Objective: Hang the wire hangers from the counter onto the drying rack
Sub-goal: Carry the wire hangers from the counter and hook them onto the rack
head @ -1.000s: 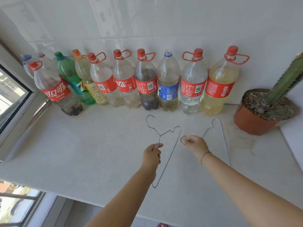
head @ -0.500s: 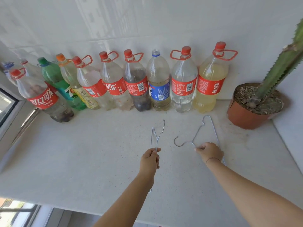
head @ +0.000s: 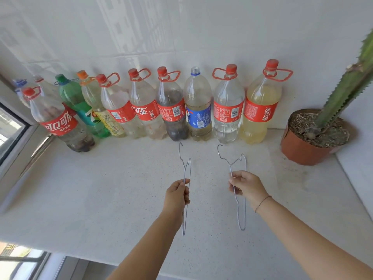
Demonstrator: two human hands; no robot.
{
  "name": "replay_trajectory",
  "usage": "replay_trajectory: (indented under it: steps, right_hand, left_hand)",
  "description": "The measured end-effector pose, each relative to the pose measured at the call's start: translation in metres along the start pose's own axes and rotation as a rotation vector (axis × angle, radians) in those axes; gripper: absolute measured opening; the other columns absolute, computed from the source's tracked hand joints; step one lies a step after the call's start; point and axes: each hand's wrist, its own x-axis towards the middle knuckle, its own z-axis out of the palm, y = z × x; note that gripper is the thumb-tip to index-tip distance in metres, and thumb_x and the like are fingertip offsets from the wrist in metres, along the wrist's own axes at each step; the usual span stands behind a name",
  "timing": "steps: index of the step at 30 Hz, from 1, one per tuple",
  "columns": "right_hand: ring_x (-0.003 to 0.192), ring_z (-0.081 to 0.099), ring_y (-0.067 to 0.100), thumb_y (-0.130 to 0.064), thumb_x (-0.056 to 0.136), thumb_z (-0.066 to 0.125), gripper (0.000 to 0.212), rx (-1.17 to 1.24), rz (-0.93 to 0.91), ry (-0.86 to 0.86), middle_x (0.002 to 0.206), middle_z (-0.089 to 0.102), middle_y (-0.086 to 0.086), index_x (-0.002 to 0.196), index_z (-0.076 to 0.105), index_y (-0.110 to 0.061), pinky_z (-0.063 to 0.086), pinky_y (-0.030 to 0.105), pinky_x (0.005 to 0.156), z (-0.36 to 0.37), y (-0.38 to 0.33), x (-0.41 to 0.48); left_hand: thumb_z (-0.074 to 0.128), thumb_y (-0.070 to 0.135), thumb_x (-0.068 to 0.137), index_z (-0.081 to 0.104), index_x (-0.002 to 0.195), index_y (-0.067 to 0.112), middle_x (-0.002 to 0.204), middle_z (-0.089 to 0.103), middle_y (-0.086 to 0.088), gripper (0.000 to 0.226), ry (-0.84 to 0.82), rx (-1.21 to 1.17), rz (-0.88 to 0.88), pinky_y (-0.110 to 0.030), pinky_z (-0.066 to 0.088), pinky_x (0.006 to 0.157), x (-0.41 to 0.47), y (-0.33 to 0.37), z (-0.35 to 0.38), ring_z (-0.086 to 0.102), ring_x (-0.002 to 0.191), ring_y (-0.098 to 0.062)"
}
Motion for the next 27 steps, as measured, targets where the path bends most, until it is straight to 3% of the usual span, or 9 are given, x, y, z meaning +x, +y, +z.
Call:
replay_trajectory:
  steps: [10, 18, 27]
  right_hand:
    - [0.056, 0.05, 0.011, -0.007, 0.088, 0.057, 0.014, 0.174, -0.007, -0.378, 0.067, 0.058, 0.003, 0.098, 0.068, -0.007, 0.045, 0.019, 0.048, 0.076, -0.093, -0.035]
    - [0.04, 0.04, 0.006, -0.005, 0.09, 0.052, 0.02, 0.083, -0.093, -0.753, 0.055, 0.049, 0.001, 0.104, 0.065, -0.001, 0.027, 0.015, 0.036, 0.157, -0.172, -0.065]
    - [0.039, 0.04, 0.007, -0.008, 0.089, 0.052, 0.015, -0.001, -0.199, -1.094, 0.055, 0.05, 0.001, 0.093, 0.067, -0.007, 0.027, 0.015, 0.034, 0.24, -0.253, -0.143]
  left_hand:
    - [0.04, 0.009, 0.098, 0.064, 0.098, 0.007, 0.062, 0.049, -0.001, 0.024, 0.028, -0.187, 0.145, -0.021, 0.04, 0.054, -0.033, 0.066, -0.038, 0.044, 0.053, -0.012]
    - [0.043, 0.01, 0.098, 0.066, 0.1, 0.008, 0.062, 0.053, 0.0, 0.024, 0.249, -0.344, 0.347, -0.021, 0.041, 0.054, -0.11, 0.125, -0.1, 0.047, 0.055, -0.011]
    - [0.045, 0.007, 0.096, 0.068, 0.093, 0.006, 0.061, 0.053, -0.002, 0.023, 0.504, -0.496, 0.657, -0.017, 0.039, 0.05, -0.214, 0.192, -0.158, 0.046, 0.054, -0.011]
